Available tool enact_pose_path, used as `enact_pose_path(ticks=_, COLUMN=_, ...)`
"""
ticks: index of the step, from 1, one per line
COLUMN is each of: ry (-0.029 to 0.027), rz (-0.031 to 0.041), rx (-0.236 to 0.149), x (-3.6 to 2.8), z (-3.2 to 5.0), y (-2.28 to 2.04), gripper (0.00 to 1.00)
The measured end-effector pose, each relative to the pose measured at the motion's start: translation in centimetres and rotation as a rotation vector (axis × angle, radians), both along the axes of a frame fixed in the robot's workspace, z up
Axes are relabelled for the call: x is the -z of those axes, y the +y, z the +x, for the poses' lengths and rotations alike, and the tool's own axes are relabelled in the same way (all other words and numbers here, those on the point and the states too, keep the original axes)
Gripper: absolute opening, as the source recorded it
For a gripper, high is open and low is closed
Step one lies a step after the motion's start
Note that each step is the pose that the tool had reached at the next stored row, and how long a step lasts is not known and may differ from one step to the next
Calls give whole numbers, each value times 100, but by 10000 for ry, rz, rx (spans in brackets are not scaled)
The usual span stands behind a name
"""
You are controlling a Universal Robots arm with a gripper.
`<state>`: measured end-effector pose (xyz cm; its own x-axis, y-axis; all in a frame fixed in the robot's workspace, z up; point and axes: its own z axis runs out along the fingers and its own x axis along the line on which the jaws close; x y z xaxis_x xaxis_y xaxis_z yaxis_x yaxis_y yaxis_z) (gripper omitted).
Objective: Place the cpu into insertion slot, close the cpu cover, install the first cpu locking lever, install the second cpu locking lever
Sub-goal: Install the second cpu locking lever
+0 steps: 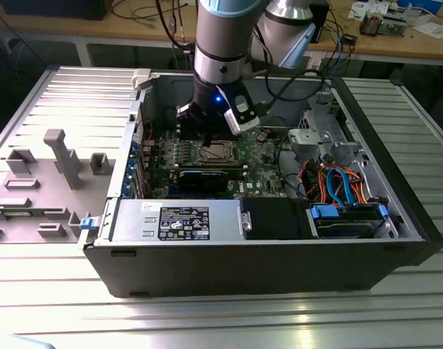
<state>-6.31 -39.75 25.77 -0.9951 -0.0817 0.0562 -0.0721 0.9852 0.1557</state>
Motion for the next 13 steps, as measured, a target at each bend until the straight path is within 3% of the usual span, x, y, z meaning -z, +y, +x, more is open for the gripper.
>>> enact_pose_path(ticks=5, ry=109, rz=4, rx=2, x=6, z=18, y=-66, gripper=11)
enact_pose_path(ticks=13, ry=113, rz=8, rx=0, x=8, z=19, y=-66, gripper=11)
